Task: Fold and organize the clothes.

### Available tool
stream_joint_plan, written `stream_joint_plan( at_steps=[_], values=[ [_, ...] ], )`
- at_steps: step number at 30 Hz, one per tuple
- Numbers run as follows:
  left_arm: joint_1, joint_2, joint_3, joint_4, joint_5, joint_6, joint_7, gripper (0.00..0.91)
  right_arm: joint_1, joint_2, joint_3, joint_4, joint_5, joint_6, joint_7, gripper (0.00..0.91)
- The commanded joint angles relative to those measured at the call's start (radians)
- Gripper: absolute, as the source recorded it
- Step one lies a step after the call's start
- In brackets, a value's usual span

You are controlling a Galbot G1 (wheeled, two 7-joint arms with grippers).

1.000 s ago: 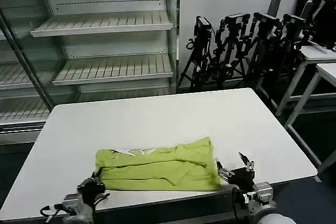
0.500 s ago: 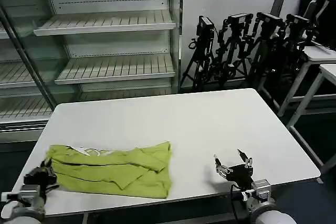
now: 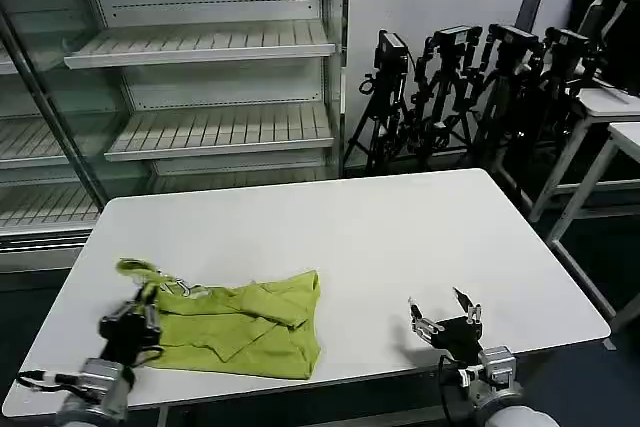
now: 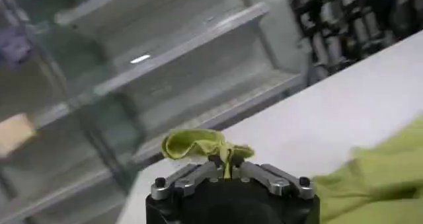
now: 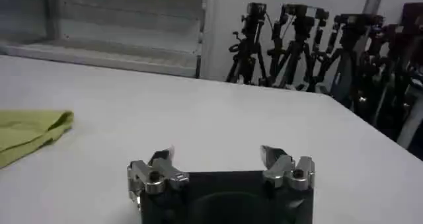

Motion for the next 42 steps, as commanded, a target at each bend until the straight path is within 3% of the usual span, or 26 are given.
stream_joint_plan(
  at_steps=[1,8,21,42],
  values=[
    [-0.063,-0.084,0.286,-0.042,0.091,-0.003,0.083,0.0,-0.01,0.01,0.02,0.004,-0.012,0.002,0.001,0.907],
    [-0.122,-0.109,0.411,0.04,0.137,-0.004,0.125,0.0,-0.018,0.015,0.039,0.003,-0.015,0.0,0.002,0.907],
    [-0.223,-0.114,0.42,0.177,0.117,0.016,0.131,0.0,-0.012,0.024,0.027,0.001,-0.021,-0.003,0.002,0.907],
    [-0.242,-0.133,0.439,0.077,-0.008,0.1,0.108,0.01,-0.006,0.016,0.011,-0.002,-0.027,-0.006,0.003,0.907]
  ],
)
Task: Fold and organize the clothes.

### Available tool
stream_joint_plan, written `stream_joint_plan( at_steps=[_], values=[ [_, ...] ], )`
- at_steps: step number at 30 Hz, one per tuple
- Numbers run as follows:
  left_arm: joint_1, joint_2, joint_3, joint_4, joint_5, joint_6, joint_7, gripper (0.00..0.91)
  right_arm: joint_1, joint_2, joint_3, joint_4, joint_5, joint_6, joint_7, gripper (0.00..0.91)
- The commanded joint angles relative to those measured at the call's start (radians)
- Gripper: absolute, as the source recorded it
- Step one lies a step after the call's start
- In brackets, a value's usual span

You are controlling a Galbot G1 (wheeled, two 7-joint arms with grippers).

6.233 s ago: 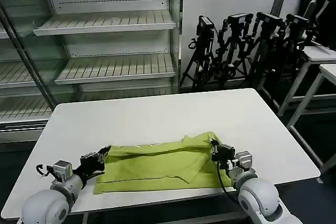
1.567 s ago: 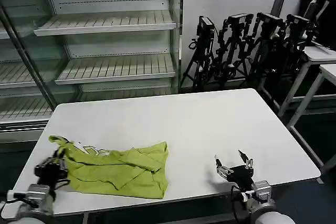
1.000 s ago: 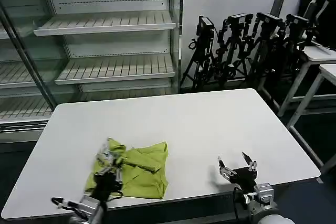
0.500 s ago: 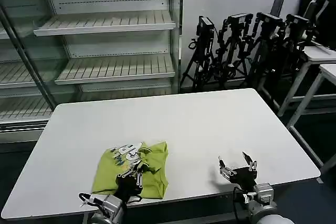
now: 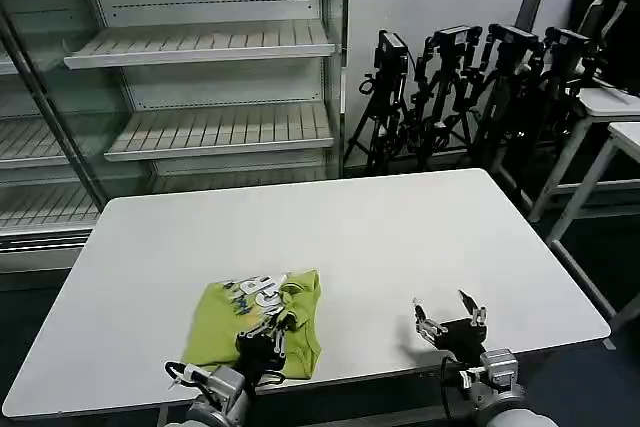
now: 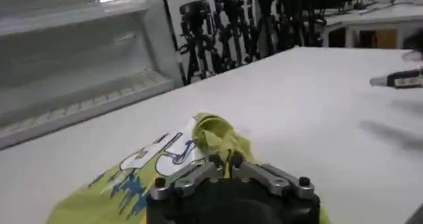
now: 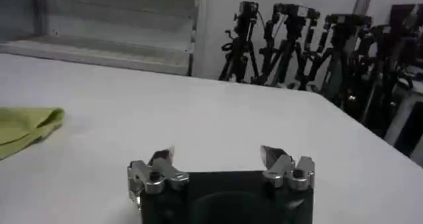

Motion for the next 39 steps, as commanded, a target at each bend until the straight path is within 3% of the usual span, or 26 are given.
stream_joint_plan(
  at_steps=[1,9,10,11,21,26,32,34,39],
  values=[
    [-0.023,-0.004,0.015,-0.014,-0.038,0.028,-0.002,0.01,0.001,-0.001,0.0,0.0,0.0,0.0,0.0,0.907],
    [-0.025,0.008,0.014,-0.013,-0.044,0.045,-0.003,0.02,0.003,-0.001,0.003,-0.001,0.0,0.0,0.0,0.907],
    [-0.027,0.009,0.016,-0.007,-0.042,0.046,-0.005,0.625,0.003,0.0,0.003,0.0,0.0,-0.001,0.0,0.907],
    [-0.028,0.007,0.016,-0.001,-0.039,0.057,-0.005,0.907,0.004,0.0,0.003,0.0,0.0,0.0,-0.001,0.907],
    [-0.07,-0.01,0.014,0.016,-0.123,0.009,-0.046,0.907,0.001,-0.014,0.037,0.053,0.005,-0.004,-0.001,0.907],
    [-0.04,-0.012,-0.011,-0.088,-0.161,-0.031,-0.028,0.907,0.012,-0.023,0.054,0.07,0.015,-0.013,-0.002,0.907],
    [0.01,0.039,-0.214,-0.185,-0.171,-0.043,-0.032,0.907,0.025,-0.029,0.051,0.07,0.02,-0.013,-0.003,0.907],
    [0.043,0.055,-0.321,-0.159,-0.16,-0.05,-0.058,0.907,0.032,-0.033,0.053,0.077,0.025,-0.012,-0.002,0.907],
    [0.132,0.067,-0.439,-0.034,-0.157,-0.093,-0.128,0.907,0.044,-0.051,0.072,0.096,0.037,-0.01,-0.004,0.907]
  ],
)
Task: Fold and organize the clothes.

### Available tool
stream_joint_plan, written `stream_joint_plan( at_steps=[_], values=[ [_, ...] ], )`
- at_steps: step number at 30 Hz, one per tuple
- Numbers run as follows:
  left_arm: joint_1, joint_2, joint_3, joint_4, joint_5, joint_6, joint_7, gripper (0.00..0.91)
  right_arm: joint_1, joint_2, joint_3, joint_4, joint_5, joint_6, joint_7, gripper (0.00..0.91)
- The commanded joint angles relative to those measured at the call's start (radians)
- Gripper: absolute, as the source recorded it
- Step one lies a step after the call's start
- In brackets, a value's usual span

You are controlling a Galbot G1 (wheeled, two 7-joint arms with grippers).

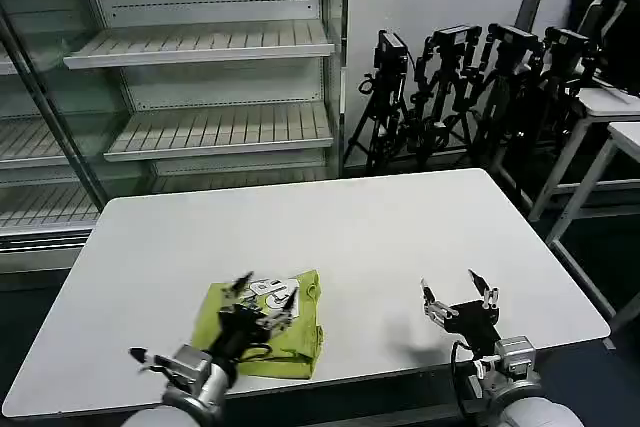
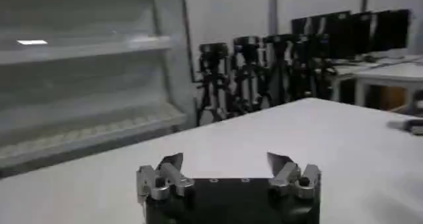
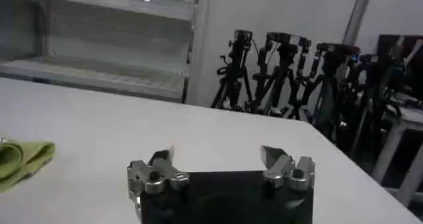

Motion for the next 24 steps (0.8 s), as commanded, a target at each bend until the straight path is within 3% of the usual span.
stream_joint_plan(
  at_steps=[1,14,24],
  values=[
    [0.132,0.03,-0.289,0.087,-0.019,-0.061,-0.077,0.907,0.012,-0.013,0.02,0.024,0.012,0.0,-0.001,0.907],
    [0.125,-0.017,-0.229,0.19,-0.326,0.017,-0.156,0.907,-0.008,-0.015,0.021,0.033,0.011,0.003,0.001,0.907],
    [0.08,-0.03,-0.202,0.214,-0.417,0.018,-0.152,0.907,-0.014,-0.001,0.007,0.03,0.001,0.003,0.002,0.907]
  ],
)
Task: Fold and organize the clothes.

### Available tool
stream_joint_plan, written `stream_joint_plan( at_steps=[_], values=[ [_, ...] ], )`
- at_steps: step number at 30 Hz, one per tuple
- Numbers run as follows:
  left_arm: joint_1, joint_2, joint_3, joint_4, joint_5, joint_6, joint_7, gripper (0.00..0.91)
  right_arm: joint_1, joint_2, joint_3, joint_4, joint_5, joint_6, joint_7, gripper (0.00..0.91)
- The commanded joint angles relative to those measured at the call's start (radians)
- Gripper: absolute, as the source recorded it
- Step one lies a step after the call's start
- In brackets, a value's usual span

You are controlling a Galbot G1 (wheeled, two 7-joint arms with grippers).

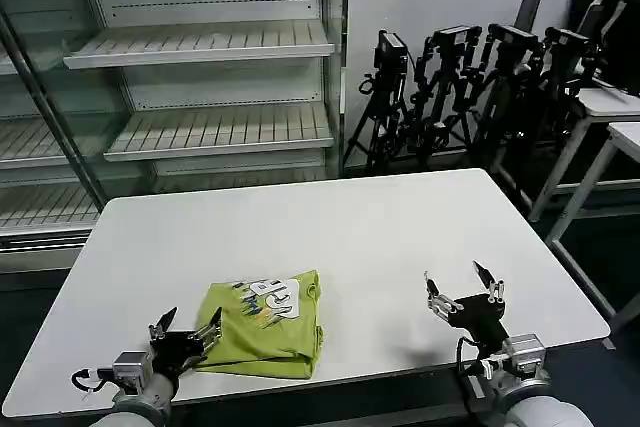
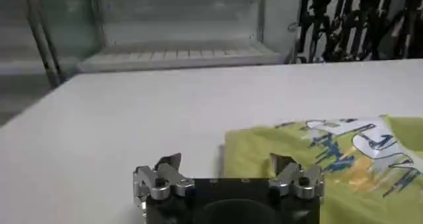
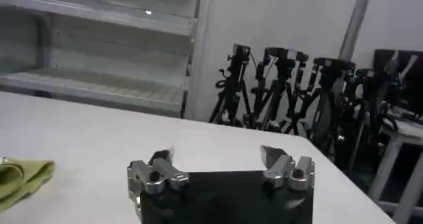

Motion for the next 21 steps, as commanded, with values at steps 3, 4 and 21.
stream_joint_plan(
  at_steps=[3,4,21],
  values=[
    [-0.023,-0.013,-0.006,0.061,-0.163,-0.009,-0.013,0.907,-0.003,0.002,-0.003,0.001,-0.004,0.0,0.001,0.907],
    [-0.023,-0.016,-0.004,0.064,-0.163,-0.011,-0.01,0.907,-0.003,0.002,-0.004,0.002,-0.005,0.0,0.0,0.907],
    [-0.024,-0.064,0.056,0.074,-0.147,-0.031,0.027,0.01,-0.005,0.009,-0.014,-0.001,-0.01,0.0,0.0,0.907]
  ],
)
